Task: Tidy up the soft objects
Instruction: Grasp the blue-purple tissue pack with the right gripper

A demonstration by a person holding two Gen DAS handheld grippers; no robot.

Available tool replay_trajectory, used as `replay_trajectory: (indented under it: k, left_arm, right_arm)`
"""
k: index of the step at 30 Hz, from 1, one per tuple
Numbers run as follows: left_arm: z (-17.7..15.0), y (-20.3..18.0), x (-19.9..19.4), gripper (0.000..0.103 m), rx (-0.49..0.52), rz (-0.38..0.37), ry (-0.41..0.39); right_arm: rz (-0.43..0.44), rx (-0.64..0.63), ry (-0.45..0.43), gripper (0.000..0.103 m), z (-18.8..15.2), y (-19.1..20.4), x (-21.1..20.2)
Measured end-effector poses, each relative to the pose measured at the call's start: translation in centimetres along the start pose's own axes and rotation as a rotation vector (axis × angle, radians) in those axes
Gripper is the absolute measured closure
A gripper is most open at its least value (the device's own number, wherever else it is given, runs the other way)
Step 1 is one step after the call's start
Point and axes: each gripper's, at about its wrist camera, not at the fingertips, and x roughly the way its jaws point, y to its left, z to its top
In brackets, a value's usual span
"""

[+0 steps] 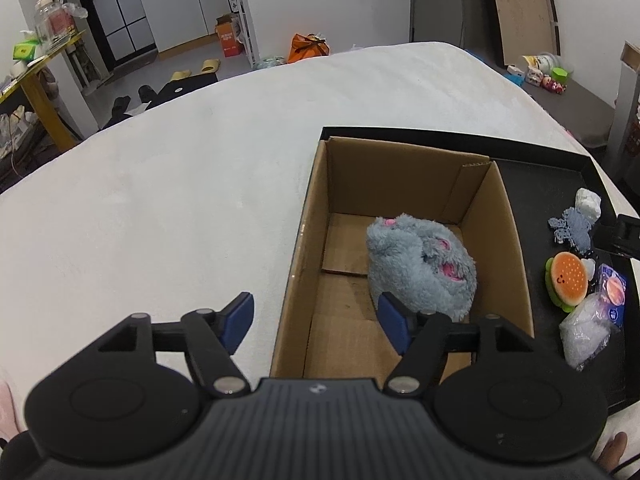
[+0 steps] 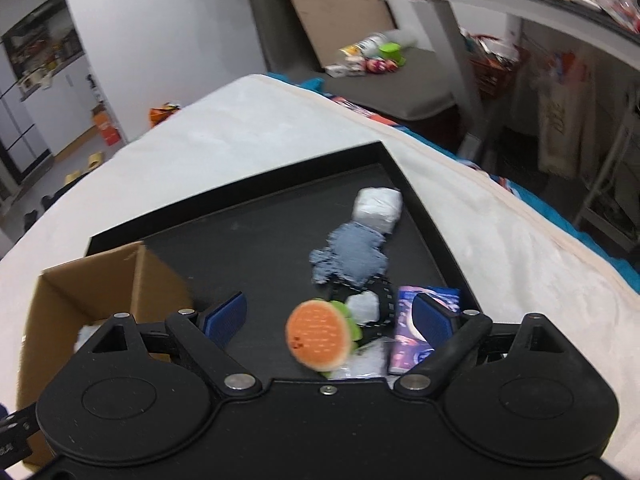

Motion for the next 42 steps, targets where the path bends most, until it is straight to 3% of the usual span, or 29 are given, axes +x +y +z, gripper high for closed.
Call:
replay_trajectory:
  k: [18,23,28,30,34,42]
  left_arm:
    - [-0.1,-2.7,1.3,0.027,0.05,0.058,0.024]
    - [-0.1,-3.1,1.4,0.024,0.068,0.075,0.025]
    - [0.0,-3.4,1.5,0.023,0.074,0.082,0.025]
    - [0.0,-3.3,1.5,0.023,0.067,0.079,0.024]
    - [0.0,-3.1,1.4,0.023,0.059,0.065,0.02]
    - [0.0,-2.4,0.9,0.023,0.054,0.043,0.011]
  right_arm:
    - [-0.11,0.091,0.123,0.016,-0.7,-4.1,4.4]
    - [-0.123,0.103,0.144,0.031,-0.9,-4.6,5.7]
    - [-0.149,0.113,0.156,0.034,-1.1,-4.9,6.6]
    - [-0.156,0.127,0.163,0.043,-1.1,-5.2,6.9]
    - [-0.183,0.129,0.192,0.05,-1.5,-5.7,7.8]
    - [-0.155,0.167,0.156,0.053,-1.1,-5.7,6.2]
